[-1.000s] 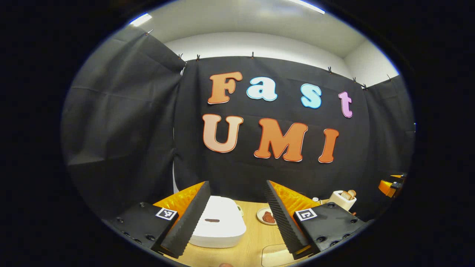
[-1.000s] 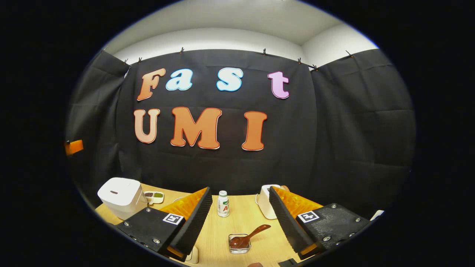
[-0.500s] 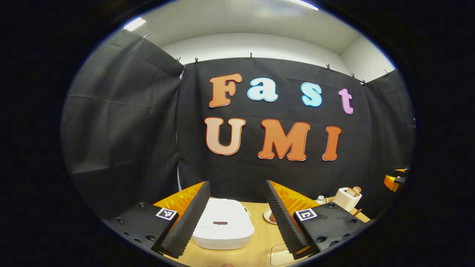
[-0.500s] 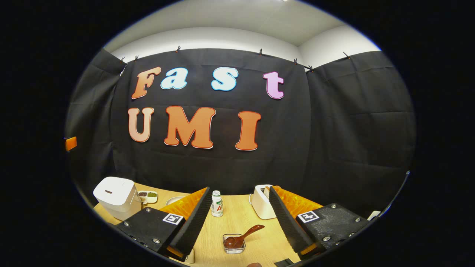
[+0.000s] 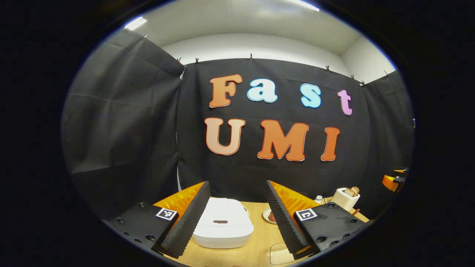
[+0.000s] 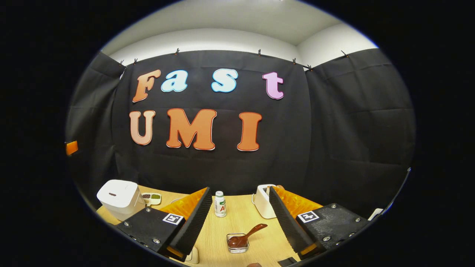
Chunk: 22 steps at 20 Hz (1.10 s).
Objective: Close the left gripper, press the button to open the rice cooker; take a wooden spoon from the chopstick holder with the right hand, scoop a spoonful of rice and pour it into the rice cooker, then put the wooden spoon back into the chopstick holder.
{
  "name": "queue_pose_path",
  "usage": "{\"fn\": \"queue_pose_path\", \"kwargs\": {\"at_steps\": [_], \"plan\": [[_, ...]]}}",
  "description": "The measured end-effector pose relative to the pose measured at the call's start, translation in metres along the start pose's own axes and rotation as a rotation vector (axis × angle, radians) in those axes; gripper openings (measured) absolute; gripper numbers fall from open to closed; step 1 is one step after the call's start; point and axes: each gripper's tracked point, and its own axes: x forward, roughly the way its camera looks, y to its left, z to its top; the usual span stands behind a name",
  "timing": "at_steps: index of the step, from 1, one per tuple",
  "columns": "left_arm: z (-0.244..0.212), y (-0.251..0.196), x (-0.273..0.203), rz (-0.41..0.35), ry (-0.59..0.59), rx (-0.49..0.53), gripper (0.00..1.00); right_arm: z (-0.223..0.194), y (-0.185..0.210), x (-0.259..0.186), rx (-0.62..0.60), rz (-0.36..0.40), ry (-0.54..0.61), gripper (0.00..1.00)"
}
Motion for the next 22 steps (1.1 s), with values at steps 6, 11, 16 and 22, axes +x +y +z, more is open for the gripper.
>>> {"fn": "queue_pose_path", "kwargs": {"at_steps": [6,11,16,22], "plan": [[0.001,-0.001,-0.005,-0.007,0.000,0.015,0.86,0.001,0.001,-0.006,-0.014,0.005,-0.006,0.96],[-0.008,0.005,-0.008,0.003,0.027,0.028,0.42,0.002,0.010,-0.011,-0.015,0.024,-0.011,0.96],[-0.007,0.007,-0.009,0.003,0.033,0.036,0.14,0.003,0.020,-0.014,-0.024,0.040,-0.015,0.96],[-0.025,0.021,0.004,0.049,0.047,0.066,0.14,0.009,0.029,-0.016,-0.018,0.059,-0.029,0.96]]}}
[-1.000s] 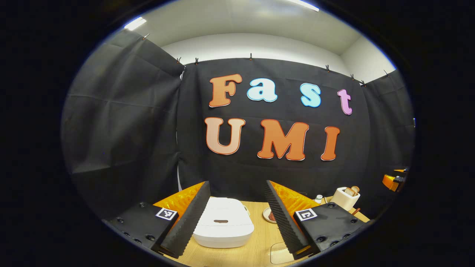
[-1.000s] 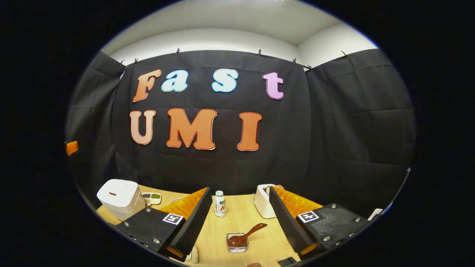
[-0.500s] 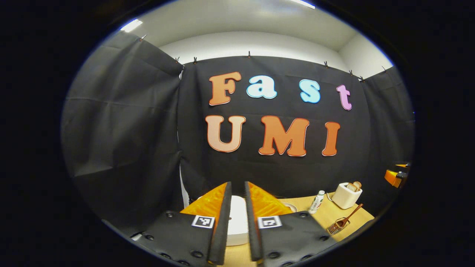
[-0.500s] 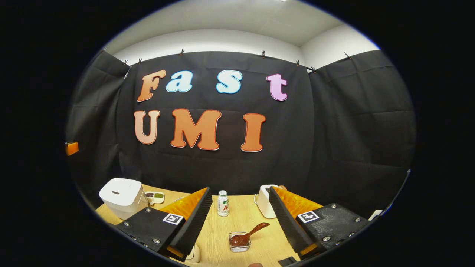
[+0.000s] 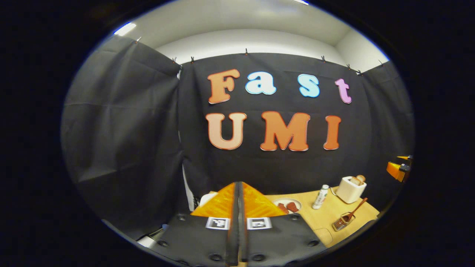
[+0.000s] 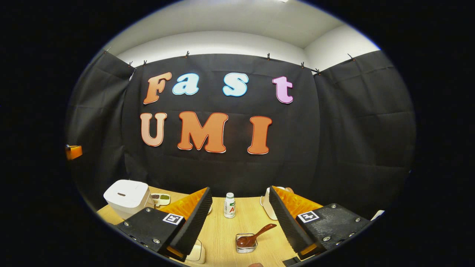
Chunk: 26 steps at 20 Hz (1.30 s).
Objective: Close the left gripper, press the button to open the rice cooker; take a wooden spoon from the chopstick holder with the right hand, scoop a spoonful of rice and pour it into the rice cooker, then put the wooden spoon back into the chopstick holder.
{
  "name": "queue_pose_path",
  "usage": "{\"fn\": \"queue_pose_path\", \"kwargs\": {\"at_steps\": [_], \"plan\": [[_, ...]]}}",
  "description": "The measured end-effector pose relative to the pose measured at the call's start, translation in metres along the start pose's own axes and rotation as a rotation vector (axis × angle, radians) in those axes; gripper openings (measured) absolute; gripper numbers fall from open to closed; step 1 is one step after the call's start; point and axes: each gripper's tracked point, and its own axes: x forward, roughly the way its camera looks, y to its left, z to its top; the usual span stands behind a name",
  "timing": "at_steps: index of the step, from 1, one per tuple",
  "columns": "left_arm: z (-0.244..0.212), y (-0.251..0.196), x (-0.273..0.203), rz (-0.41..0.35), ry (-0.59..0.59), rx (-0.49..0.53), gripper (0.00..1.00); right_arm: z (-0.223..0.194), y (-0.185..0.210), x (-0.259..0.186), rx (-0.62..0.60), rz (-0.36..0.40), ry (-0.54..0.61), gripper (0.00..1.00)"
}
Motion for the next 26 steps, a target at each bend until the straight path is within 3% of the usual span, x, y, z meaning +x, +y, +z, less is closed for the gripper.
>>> {"fn": "queue_pose_path", "kwargs": {"at_steps": [2,8,17,26], "plan": [[0.013,-0.004,-0.014,0.001,0.000,-0.028,0.05,-0.001,0.001,-0.002,-0.012,-0.003,-0.001,0.96],[-0.014,-0.006,0.011,-0.054,0.066,-0.027,0.04,-0.007,-0.002,-0.003,-0.016,-0.013,0.023,0.96],[-0.094,0.000,0.097,-0.105,0.244,-0.046,0.05,-0.026,-0.014,0.004,-0.020,-0.034,0.072,0.96],[-0.172,0.011,0.166,-0.098,0.375,-0.046,0.04,-0.044,-0.028,0.016,-0.001,-0.075,0.133,0.96]]}}
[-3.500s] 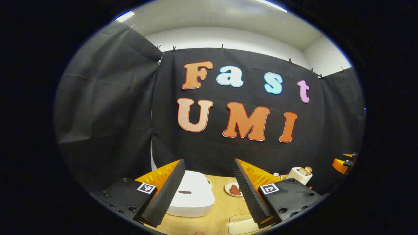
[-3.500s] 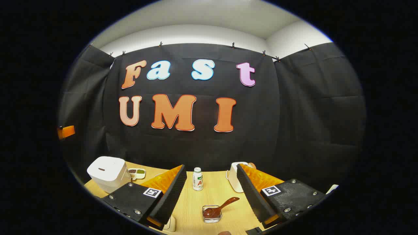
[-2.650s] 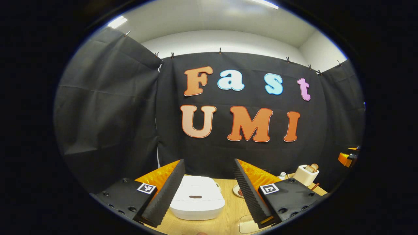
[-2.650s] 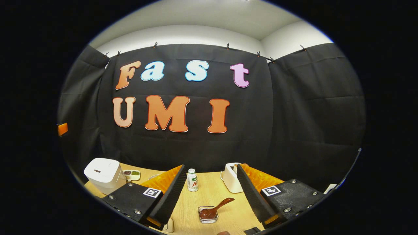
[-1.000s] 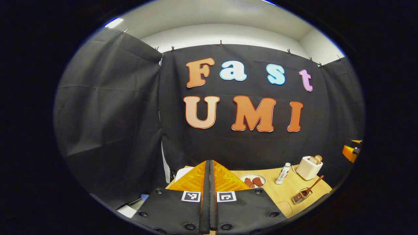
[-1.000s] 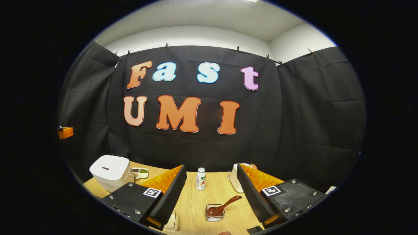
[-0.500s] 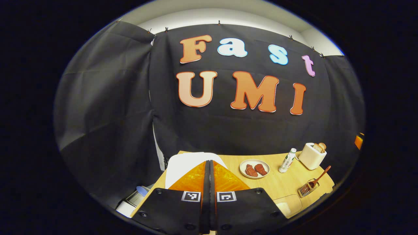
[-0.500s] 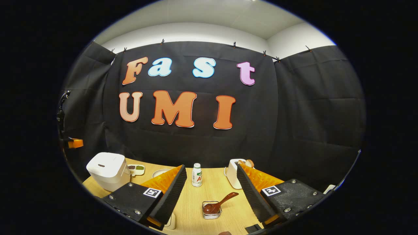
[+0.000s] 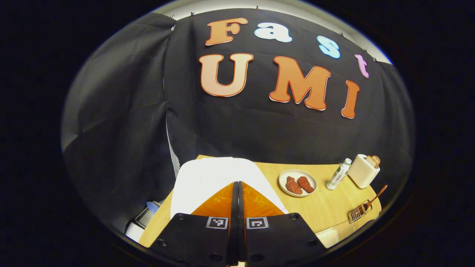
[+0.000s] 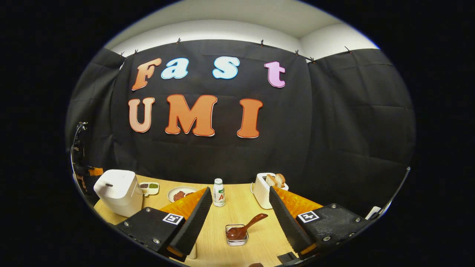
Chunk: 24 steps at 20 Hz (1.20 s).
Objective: Close the left gripper, press the button to open the rice cooker; take a wooden spoon from the chopstick holder with the right hand, scoop a spoonful of rice and pour it into the rice cooker, then put the wooden spoon back into the chopstick holder.
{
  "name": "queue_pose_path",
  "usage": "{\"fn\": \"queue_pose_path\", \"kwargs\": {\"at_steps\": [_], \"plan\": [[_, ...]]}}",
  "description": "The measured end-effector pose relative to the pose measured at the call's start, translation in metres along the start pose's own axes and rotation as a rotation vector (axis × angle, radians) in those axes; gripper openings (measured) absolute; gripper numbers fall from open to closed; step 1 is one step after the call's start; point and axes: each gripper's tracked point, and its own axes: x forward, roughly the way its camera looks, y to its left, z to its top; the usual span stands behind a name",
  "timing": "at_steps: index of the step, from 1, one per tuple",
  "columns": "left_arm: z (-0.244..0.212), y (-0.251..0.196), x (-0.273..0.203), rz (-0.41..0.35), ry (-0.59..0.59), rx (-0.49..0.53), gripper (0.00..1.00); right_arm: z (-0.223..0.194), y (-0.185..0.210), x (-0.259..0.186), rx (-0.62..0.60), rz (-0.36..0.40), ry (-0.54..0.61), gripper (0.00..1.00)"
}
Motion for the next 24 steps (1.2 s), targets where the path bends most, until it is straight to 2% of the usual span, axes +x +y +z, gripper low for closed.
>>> {"fn": "queue_pose_path", "kwargs": {"at_steps": [7,12,14,17,21,24], "plan": [[-0.051,0.002,0.024,0.013,0.115,-0.021,0.05,-0.015,-0.002,0.006,-0.012,-0.010,0.041,0.96],[-0.058,0.002,0.024,0.030,0.134,0.036,0.03,-0.021,0.000,0.008,-0.017,0.002,0.064,0.96],[-0.064,0.003,0.026,0.019,0.158,0.021,0.05,-0.023,-0.002,0.007,-0.022,-0.001,0.065,0.96],[-0.060,0.004,0.025,0.006,0.139,-0.039,0.05,-0.028,-0.001,0.006,-0.026,0.003,0.078,0.96],[-0.051,0.002,0.020,0.022,0.117,-0.024,0.05,-0.024,0.000,0.003,-0.030,0.006,0.060,0.96],[-0.019,0.002,0.005,0.027,0.045,-0.029,0.05,-0.023,-0.001,0.001,-0.024,0.016,0.055,0.96]]}}
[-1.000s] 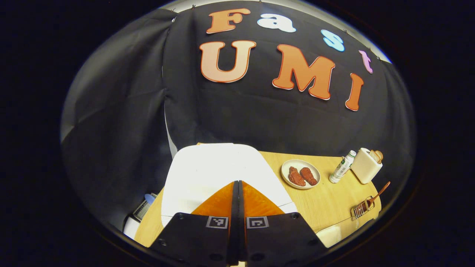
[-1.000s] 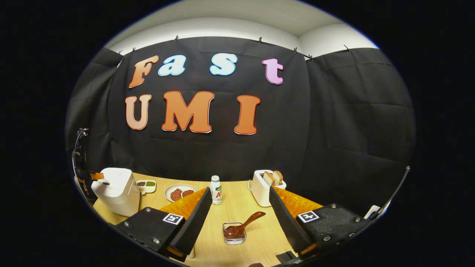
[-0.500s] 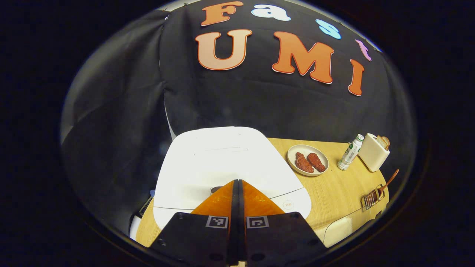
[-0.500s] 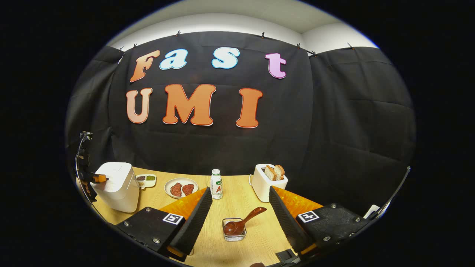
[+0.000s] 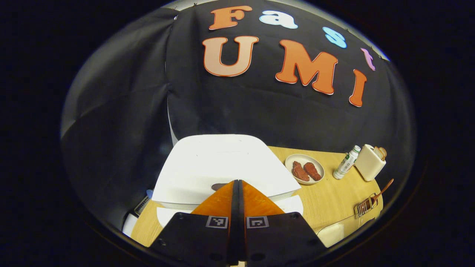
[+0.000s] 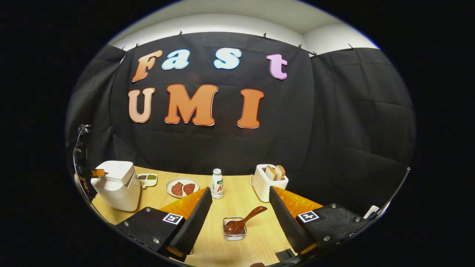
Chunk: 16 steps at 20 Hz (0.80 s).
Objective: Close the left gripper, press the button to open the rice cooker; take a wooden spoon from the chopstick holder with the right hand, scoop a spoonful of rice and pour it into the rice cooker, then put the wooden spoon back into the chopstick holder.
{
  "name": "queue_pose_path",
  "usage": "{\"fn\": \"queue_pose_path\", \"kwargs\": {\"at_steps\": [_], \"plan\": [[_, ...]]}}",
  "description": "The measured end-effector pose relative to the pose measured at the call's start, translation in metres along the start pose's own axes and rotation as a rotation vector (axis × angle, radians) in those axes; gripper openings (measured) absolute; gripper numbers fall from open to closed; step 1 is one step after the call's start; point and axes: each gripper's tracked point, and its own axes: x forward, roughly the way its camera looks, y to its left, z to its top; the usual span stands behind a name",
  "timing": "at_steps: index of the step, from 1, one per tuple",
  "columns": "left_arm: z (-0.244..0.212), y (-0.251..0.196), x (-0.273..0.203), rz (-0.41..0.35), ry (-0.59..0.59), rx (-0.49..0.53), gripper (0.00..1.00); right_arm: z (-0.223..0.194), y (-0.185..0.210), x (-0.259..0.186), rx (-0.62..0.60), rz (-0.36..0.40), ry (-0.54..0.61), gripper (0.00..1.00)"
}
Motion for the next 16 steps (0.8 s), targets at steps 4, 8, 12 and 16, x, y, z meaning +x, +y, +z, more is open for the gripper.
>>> {"fn": "queue_pose_path", "kwargs": {"at_steps": [4,8,12,16], "plan": [[0.060,-0.004,-0.034,-0.011,-0.139,-0.045,0.05,0.003,0.000,-0.002,0.008,0.009,-0.014,0.96],[0.104,-0.002,-0.080,0.004,-0.258,-0.038,0.04,0.009,0.001,-0.002,0.012,0.014,-0.040,0.96],[0.122,-0.005,-0.120,0.021,-0.315,-0.014,0.04,0.008,0.000,0.002,0.011,0.005,-0.048,0.96],[0.130,-0.005,-0.144,0.056,-0.365,-0.003,0.05,0.005,0.000,0.002,0.019,-0.001,-0.053,0.96]]}}
